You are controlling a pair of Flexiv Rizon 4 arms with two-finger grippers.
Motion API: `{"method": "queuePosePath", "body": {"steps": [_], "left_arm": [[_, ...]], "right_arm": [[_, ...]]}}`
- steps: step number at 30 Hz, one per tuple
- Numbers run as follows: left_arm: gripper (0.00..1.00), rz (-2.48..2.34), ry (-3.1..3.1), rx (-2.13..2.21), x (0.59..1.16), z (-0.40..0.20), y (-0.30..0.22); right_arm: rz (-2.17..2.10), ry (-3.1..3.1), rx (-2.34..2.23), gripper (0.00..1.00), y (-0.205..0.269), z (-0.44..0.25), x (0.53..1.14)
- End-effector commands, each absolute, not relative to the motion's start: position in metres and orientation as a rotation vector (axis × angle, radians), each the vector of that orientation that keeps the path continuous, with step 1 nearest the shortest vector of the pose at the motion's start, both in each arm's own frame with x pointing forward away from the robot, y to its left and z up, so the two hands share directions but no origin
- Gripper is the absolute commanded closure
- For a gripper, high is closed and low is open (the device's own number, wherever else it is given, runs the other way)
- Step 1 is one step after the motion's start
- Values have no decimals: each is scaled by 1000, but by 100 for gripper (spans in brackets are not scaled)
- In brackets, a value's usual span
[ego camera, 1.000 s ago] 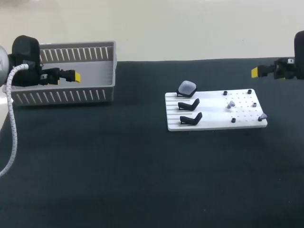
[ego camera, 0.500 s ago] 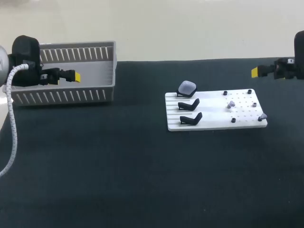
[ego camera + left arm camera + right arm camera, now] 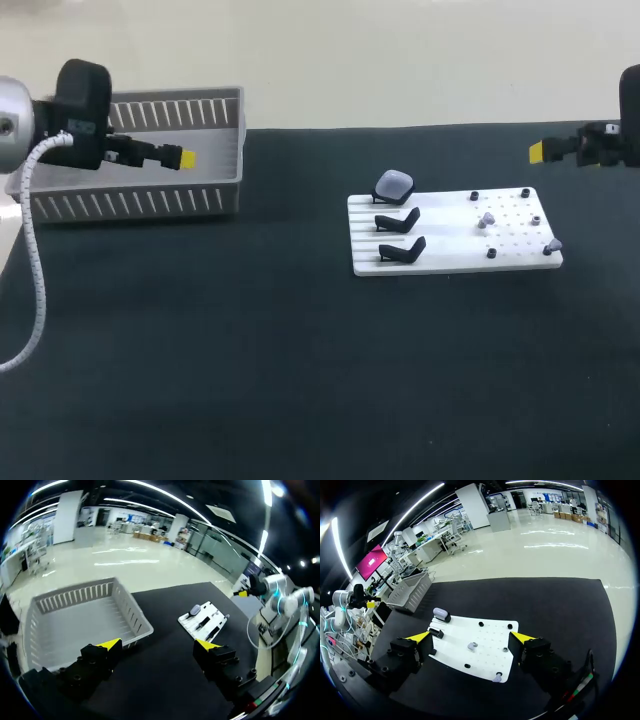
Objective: Pick up each earbud case from the left stands, insert the matching earbuds, close the lid, and place the case in the box.
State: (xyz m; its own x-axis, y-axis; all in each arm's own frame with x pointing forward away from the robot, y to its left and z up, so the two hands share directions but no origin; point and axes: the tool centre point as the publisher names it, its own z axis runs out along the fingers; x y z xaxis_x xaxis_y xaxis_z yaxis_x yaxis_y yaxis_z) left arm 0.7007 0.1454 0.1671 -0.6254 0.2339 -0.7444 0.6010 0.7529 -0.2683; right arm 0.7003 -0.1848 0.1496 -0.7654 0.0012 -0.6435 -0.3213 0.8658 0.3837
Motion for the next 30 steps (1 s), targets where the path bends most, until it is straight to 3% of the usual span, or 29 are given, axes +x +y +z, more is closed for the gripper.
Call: {"method": "queuePosePath", "body": {"steps": [1, 30], "left_arm": [[0, -799, 2059, 795, 702, 166, 139], [0, -844, 1696, 1495, 743, 149, 28]], "right_arm": [[636, 2372, -231, 0, -185, 150, 700], [636, 2372, -231, 0, -185, 150, 700]]}}
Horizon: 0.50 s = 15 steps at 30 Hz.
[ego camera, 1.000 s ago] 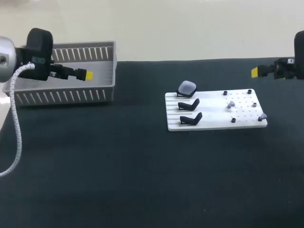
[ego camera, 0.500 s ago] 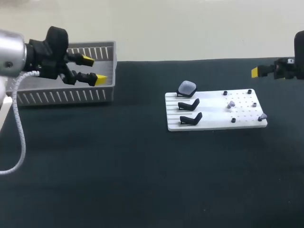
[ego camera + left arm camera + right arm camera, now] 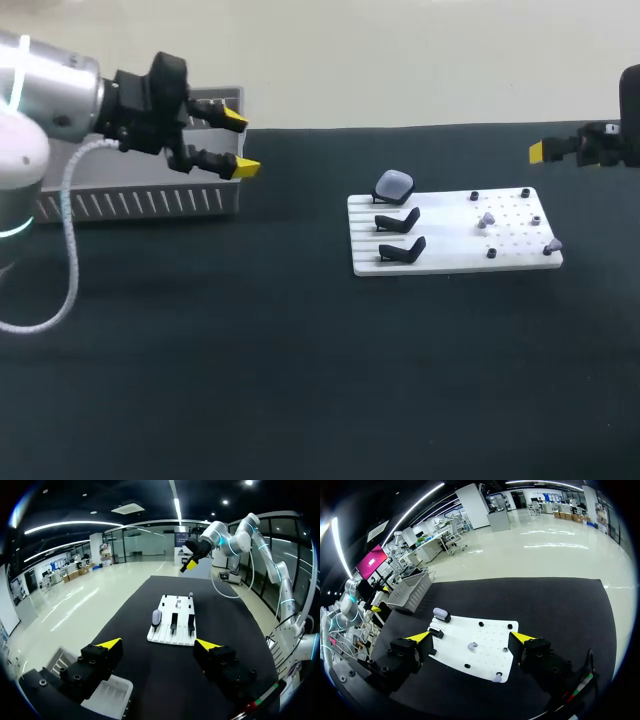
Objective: Pick up each earbud case from the left stands, insert the matching earbuds, close the lid, and place the case in the box.
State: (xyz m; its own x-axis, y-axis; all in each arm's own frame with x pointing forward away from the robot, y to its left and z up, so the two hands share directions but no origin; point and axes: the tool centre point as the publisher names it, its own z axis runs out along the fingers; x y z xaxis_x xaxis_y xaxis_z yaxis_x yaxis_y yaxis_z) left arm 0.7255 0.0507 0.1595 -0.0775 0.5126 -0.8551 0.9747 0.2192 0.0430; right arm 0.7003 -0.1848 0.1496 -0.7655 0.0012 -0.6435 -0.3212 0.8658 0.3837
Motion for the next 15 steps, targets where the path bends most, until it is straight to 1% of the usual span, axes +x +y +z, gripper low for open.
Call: {"method": "queuePosePath", "body": {"steps": [1, 15], "left_arm": [[0, -846, 1693, 1509, 744, 147, 24], [0, -891, 1671, 1541, 754, 108, -14]], "right_arm": [[636, 2372, -231, 0, -185, 150, 700], [636, 2372, -231, 0, -185, 150, 700]]}}
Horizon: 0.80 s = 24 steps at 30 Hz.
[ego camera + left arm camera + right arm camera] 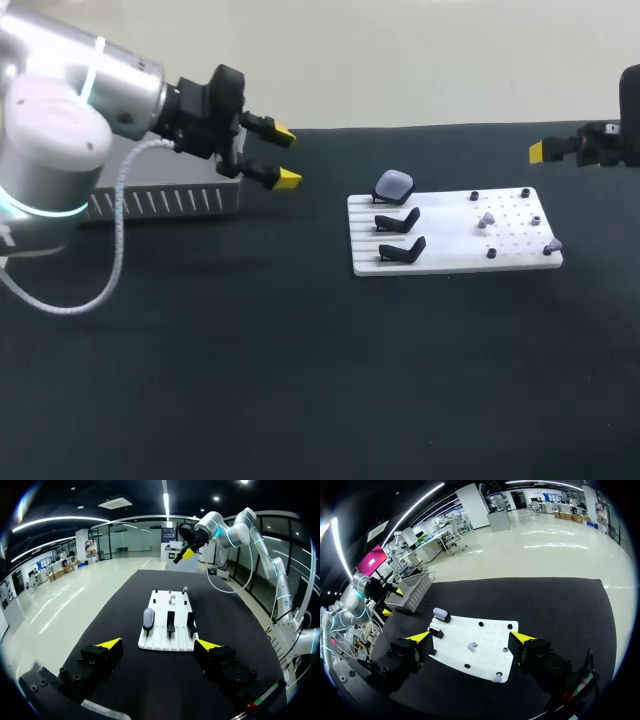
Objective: Pick up each earbud case from the left stands, insert the matching earbuds, close the lid, and place the case in the box.
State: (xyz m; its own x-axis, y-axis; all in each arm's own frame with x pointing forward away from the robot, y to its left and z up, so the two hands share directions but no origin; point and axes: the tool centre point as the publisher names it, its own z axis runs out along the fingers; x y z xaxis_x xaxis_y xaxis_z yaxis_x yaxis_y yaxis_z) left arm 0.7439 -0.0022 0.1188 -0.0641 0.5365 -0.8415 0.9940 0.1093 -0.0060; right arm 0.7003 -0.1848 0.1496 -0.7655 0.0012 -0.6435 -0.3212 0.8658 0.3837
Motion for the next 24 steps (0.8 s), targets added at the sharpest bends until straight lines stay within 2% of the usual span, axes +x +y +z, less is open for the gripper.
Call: {"method": "queuePosePath", "body": {"steps": [1, 24], "left_arm": [[0, -895, 1669, 1541, 755, 106, -15], [0, -909, 1690, 1524, 757, 73, -64]], "right_arm": [[636, 2372, -231, 0, -185, 150, 700], [636, 2372, -231, 0, -185, 150, 700]]}}
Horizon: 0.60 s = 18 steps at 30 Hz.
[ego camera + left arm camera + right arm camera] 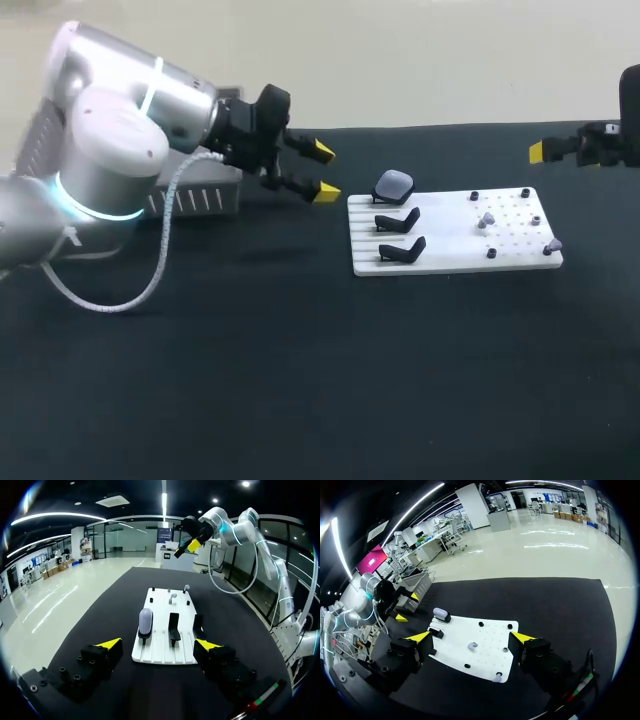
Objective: Pick up each earbud case from the left stands, insert the matching earbuds, close the lid, and place the case in the box.
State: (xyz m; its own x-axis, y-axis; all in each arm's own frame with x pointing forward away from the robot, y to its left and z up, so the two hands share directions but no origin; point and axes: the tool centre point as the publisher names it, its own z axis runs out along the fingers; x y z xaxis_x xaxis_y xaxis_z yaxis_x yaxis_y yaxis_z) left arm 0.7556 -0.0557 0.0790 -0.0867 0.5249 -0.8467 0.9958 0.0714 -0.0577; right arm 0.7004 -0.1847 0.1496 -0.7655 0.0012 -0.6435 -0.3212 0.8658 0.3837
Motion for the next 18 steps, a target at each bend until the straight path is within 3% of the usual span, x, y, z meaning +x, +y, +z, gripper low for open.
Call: {"method": "queuePosePath", "body": {"steps": [1, 15, 18], "left_arm": [[0, -912, 1686, 1529, 757, 72, -66], [0, -948, 1681, 1563, 766, 59, -80], [5, -958, 1681, 1569, 767, 57, -82]], "right_arm": [[636, 2372, -231, 0, -185, 150, 700], [636, 2372, -231, 0, -185, 150, 700], [636, 2372, -231, 0, -185, 150, 700]]}}
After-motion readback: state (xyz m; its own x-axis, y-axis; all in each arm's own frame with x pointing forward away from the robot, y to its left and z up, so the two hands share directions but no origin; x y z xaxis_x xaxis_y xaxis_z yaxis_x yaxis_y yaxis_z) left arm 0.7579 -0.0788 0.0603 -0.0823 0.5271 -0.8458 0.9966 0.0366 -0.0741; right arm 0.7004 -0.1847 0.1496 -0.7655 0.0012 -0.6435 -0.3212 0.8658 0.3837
